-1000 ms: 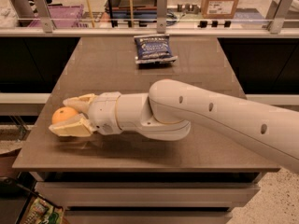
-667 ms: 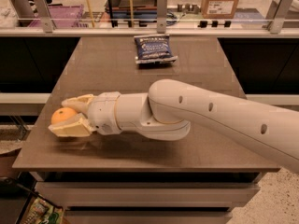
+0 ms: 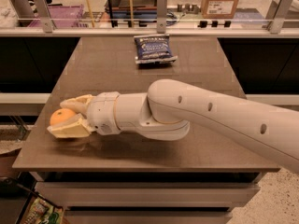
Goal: Pick orange
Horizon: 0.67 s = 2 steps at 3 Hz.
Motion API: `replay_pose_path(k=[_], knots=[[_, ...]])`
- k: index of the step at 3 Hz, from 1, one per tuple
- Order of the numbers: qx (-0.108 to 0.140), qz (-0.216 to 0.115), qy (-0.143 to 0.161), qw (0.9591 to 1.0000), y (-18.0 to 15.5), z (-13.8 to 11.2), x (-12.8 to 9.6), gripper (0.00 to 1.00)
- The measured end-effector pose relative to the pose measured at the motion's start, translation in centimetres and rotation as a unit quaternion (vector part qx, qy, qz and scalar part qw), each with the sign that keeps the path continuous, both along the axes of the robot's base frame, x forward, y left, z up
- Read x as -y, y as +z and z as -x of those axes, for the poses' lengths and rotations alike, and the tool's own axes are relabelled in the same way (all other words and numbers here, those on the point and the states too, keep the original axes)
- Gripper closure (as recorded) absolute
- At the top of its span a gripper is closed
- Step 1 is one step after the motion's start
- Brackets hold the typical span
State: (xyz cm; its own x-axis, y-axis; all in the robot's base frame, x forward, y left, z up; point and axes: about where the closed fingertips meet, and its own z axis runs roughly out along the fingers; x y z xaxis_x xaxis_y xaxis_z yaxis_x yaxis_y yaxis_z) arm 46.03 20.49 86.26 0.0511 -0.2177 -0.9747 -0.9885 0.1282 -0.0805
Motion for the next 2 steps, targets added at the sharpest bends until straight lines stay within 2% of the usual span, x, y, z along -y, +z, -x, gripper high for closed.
replay_pose_path(k=[1, 2], knots=[[0.015, -0.006, -0.002, 0.9999, 0.6, -0.1, 0.7, 1.00], [0.038, -0.011, -0.008, 0.9992, 1.6, -1.0, 2.4, 1.00]])
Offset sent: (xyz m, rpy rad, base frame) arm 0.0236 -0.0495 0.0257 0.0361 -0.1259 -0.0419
